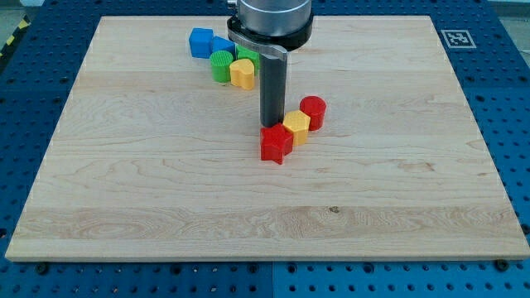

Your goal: Separate the yellow heart from the green blocks

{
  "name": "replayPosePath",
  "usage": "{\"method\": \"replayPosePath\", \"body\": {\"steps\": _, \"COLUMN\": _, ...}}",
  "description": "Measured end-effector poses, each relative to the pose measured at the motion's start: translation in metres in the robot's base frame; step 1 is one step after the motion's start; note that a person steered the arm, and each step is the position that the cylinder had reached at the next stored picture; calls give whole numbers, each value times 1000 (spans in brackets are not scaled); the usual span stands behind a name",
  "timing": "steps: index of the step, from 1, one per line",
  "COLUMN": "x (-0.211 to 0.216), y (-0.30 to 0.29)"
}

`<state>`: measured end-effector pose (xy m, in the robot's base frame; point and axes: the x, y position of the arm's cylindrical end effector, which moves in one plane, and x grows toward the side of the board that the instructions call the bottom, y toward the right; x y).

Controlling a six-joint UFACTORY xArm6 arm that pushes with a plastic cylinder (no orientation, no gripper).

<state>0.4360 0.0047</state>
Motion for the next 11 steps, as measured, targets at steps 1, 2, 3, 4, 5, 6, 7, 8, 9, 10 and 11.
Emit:
{"method": "replayPosePath", "body": {"steps": 1, "x": 0, "y": 1}}
{"method": "replayPosePath", "body": {"steps": 2, "x": 0, "y": 1}}
{"method": "replayPosePath", "body": {"steps": 3, "x": -24, "y": -26}}
{"method": "replayPosePath", "body": {"steps": 4, "x": -58, "y": -76}}
{"method": "replayPosePath", "body": {"steps": 5, "x": -78, "y": -86}}
{"method": "replayPosePath", "body": {"steps": 6, "x": -91, "y": -86}}
{"method": "replayPosePath", "body": {"steps": 7, "x": -101, "y": -72}}
{"method": "replayPosePath", "body": {"steps": 8, "x": -96, "y": -42}}
{"method": "replayPosePath", "body": {"steps": 9, "x": -82, "y": -24}}
{"method": "replayPosePath", "body": {"steps": 10, "x": -97, "y": -23}}
{"method": "replayPosePath", "body": {"steps": 11, "x": -98, "y": 4}}
